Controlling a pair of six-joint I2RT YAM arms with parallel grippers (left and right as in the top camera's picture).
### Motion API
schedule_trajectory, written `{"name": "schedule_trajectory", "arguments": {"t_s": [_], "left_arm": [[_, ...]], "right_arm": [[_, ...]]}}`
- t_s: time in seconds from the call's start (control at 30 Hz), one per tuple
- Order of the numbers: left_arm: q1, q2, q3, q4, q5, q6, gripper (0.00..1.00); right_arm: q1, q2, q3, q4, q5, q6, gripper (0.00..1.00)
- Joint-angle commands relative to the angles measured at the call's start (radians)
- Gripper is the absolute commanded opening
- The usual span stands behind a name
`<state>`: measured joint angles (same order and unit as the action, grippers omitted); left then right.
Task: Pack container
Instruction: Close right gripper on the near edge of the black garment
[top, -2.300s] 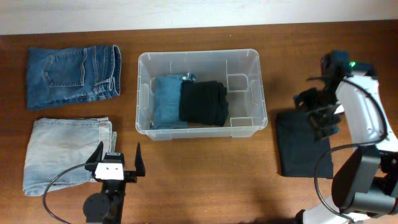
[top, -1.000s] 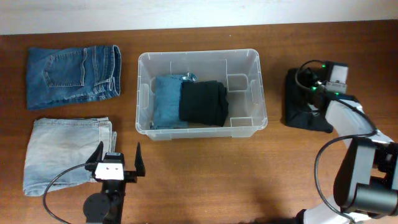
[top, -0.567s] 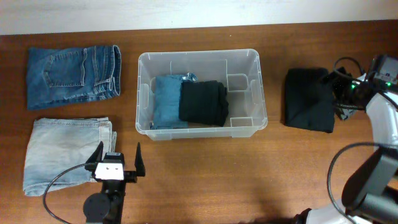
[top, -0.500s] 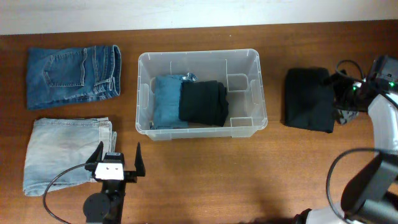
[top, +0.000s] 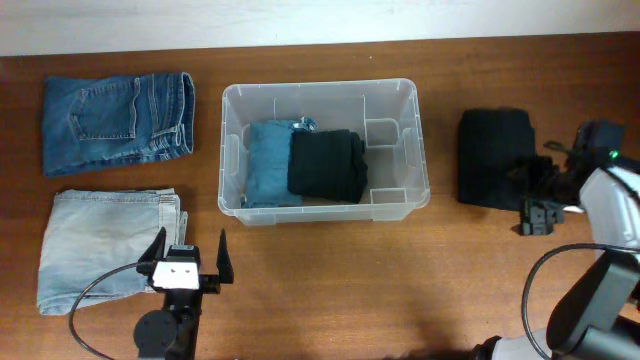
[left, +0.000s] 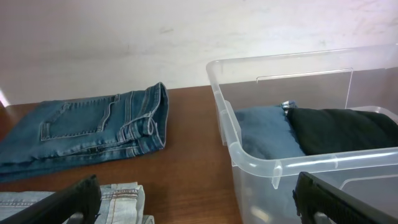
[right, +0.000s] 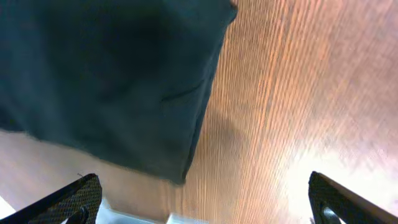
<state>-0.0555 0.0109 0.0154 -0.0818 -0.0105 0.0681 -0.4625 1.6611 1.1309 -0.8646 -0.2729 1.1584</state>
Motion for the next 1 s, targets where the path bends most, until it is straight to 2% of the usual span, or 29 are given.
{"name": "schedule_trajectory", "arguments": {"t_s": [0.0, 0.1, 0.57, 0.97], "left_arm": [[0.006, -0.005, -0.006, -0.001, 0.007, 0.013, 1.0], [0.006, -0.005, -0.006, -0.001, 0.007, 0.013, 0.99], [0.006, -0.005, -0.006, 0.0, 0.007, 0.013, 0.99], [0.006, -0.005, -0.006, -0.001, 0.007, 0.013, 0.99]], "right_arm": [[-0.003, -0.01, -0.074, 0.078, 0.031, 0.046, 0.98], [-0.002, -0.009, -0.108, 0.164, 0.032, -0.003, 0.98], [0.0, 0.105, -0.113, 0.287, 0.072, -0.052, 0.98], [0.0, 0.113, -0.113, 0.368, 0.072, -0.082, 0.98]]}}
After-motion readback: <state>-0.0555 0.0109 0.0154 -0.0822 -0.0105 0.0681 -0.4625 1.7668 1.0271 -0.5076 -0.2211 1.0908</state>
